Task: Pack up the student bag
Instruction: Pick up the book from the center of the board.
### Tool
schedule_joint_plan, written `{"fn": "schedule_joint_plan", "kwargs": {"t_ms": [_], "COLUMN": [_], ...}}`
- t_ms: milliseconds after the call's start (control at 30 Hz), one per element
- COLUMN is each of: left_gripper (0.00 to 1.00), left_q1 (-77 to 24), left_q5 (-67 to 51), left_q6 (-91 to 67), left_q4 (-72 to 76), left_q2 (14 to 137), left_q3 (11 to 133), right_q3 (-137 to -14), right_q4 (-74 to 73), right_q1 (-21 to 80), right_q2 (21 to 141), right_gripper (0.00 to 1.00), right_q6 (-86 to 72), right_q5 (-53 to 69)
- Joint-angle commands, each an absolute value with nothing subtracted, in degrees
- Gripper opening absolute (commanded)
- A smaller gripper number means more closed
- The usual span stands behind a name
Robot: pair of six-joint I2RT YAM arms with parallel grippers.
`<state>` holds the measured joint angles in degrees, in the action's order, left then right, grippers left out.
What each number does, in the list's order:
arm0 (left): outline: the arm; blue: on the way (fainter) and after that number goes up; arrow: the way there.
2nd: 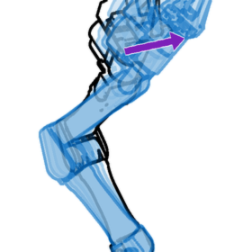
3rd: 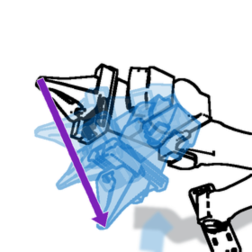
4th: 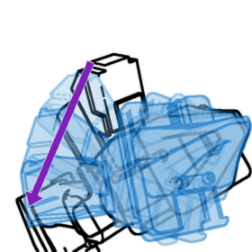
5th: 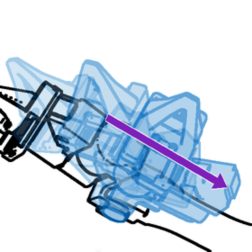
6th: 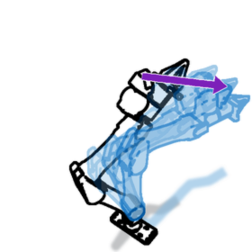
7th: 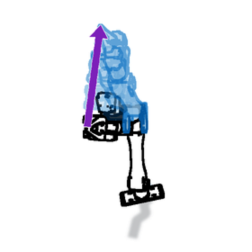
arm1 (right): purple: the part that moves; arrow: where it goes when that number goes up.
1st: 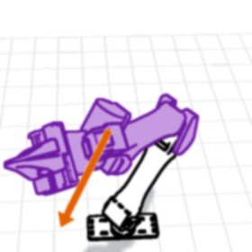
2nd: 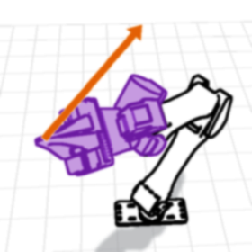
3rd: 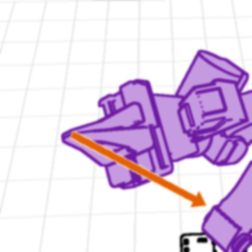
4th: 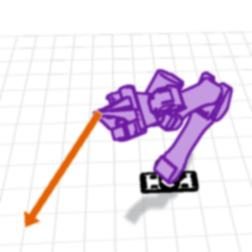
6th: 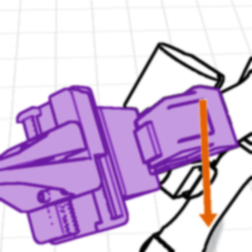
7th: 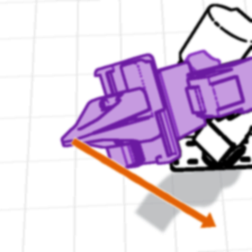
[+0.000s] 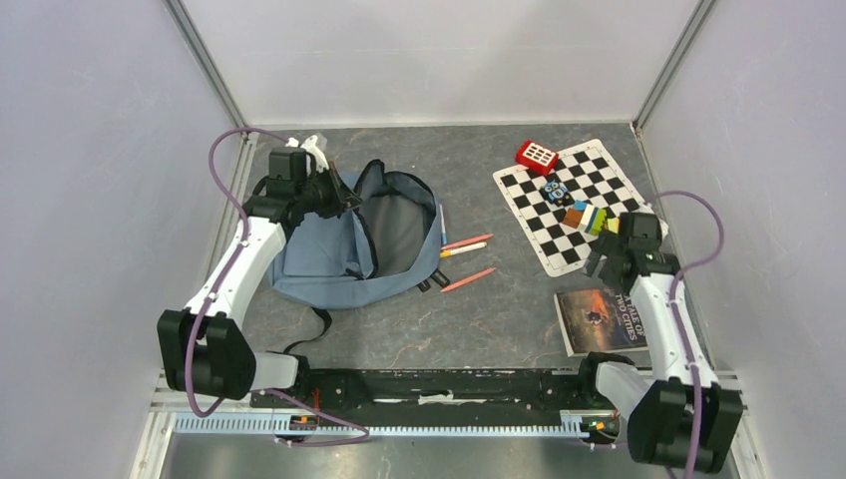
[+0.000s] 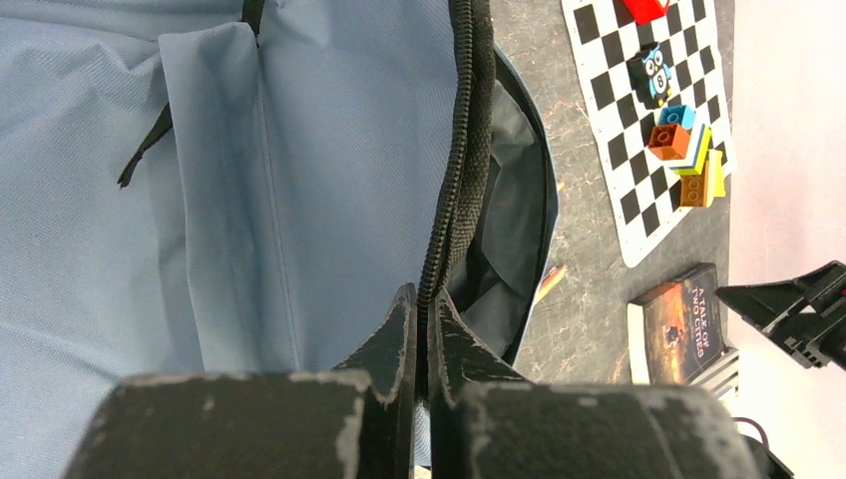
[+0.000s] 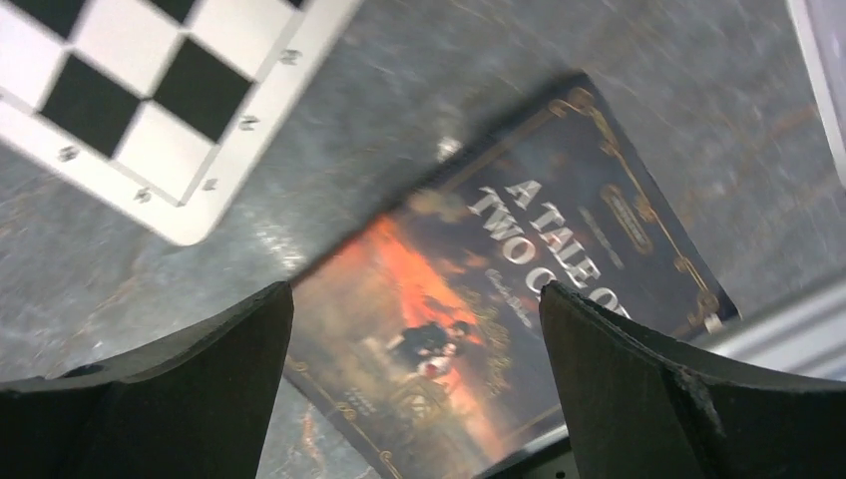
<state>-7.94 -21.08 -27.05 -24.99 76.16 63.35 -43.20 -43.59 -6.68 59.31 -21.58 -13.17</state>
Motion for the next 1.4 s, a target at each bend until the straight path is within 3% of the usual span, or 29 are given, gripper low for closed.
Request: {"fn": "schedule_joint_plan", "kwargs": {"t_ms": [0, 233, 600, 800, 1067, 1367], "left_gripper": [0.02, 0.02, 0.02, 0.02, 0.02, 0.02], "left_q1": [-7.56, -7.30, -7.12, -7.08, -7.03, -7.03], "left_q5": [-21.19, -21.40, -22.79, -22.76, -23.66, -22.35], "left_q6": [-25.06, -23.85, -23.96, -23.03, -21.55, -19.34], "left_q4": [-23.97, -25.41, -25.00, -25.36, -24.96, -25.57], "left_q2": [73.91, 74.43, 75.16, 76.37, 77.95, 78.75], "left_q3": [63.47, 64.95, 65.83, 66.12, 66.06, 64.62], "right_q3": [-38.83, -33.25, -23.74, -20.30, -19.42, -24.52], "right_q4": [-45.37, -45.59, -38.37, -32.19, -22.00, -20.60], "right_q1": [-13.07, -22.20, -27.64, -27.60, -25.37, -12.05], "right_q2": [54.77, 53.27, 52.91, 56.12, 63.95, 75.75], "right_gripper": [0.98, 0.98, 0.98, 0.98, 0.91, 0.90], "right_q6": [-28.10, -33.94, -37.10, -34.42, -27.15, -22.90], "right_q5": [-19.34, -25.48, -18.37, -8.51, -0.18, -0.17]}}
